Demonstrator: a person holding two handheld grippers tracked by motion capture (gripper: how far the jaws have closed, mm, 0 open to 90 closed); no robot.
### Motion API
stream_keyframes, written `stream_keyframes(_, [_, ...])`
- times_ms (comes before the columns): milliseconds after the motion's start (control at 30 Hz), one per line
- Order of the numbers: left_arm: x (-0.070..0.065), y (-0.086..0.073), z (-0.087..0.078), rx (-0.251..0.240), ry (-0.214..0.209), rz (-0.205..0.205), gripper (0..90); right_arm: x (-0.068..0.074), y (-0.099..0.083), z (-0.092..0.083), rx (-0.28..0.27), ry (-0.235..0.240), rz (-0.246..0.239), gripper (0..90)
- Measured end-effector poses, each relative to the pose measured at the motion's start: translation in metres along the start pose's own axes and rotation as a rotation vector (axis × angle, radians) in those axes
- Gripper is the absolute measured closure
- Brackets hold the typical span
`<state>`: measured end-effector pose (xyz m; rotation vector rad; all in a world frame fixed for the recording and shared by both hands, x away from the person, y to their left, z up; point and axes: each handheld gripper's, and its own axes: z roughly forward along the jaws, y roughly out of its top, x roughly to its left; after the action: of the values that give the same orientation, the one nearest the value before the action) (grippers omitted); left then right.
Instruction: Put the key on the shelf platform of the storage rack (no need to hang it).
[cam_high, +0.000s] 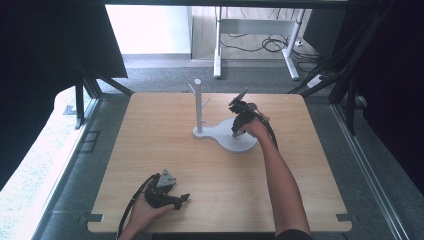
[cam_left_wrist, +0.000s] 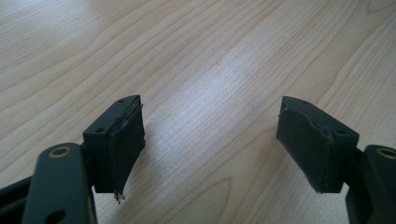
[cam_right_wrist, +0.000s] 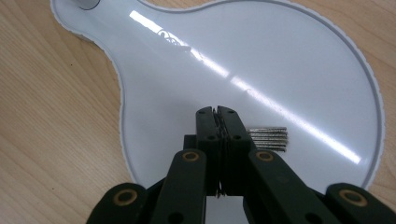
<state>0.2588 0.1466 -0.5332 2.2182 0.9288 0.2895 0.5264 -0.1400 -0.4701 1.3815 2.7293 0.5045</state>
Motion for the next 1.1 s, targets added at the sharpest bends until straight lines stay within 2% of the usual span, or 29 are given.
stream_keyframes(67, [0.000, 0.000, 0.000, 0.005, 0.007, 0.003, 23.7, 0.000, -0.001, 0.000, -0.013, 0.004, 0.003, 88.3])
stream_keyframes(233, [-0.001, 0.000, 0.002, 0.015, 0.010, 0.012, 23.6, 0.001, -0.004, 0.000, -0.021, -0.002, -0.019, 68.1])
stream_keyframes(367, [-0.001, 0.000, 0.002, 0.014, 0.013, 0.013, 23.6, 0.001, -0.007, -0.009, -0.072, -0.011, -0.027, 58.2])
stream_keyframes(500, [-0.001, 0.000, 0.002, 0.014, 0.016, 0.012, 23.6, 0.003, -0.013, -0.018, -0.097, -0.010, -0.041, 50.8])
stream_keyframes(600, [-0.001, 0.000, 0.002, 0.014, 0.016, 0.013, 23.6, 0.005, -0.020, -0.022, -0.102, 0.007, -0.053, 49.7])
stream_keyframes(867, [0.002, 0.000, 0.000, 0.010, 0.027, 0.009, 23.5, 0.005, -0.046, -0.043, -0.159, 0.035, -0.055, 48.2])
stream_keyframes(1100, [0.002, 0.000, 0.000, 0.007, 0.033, 0.002, 23.5, 0.008, -0.079, -0.063, -0.223, 0.064, -0.081, 47.1])
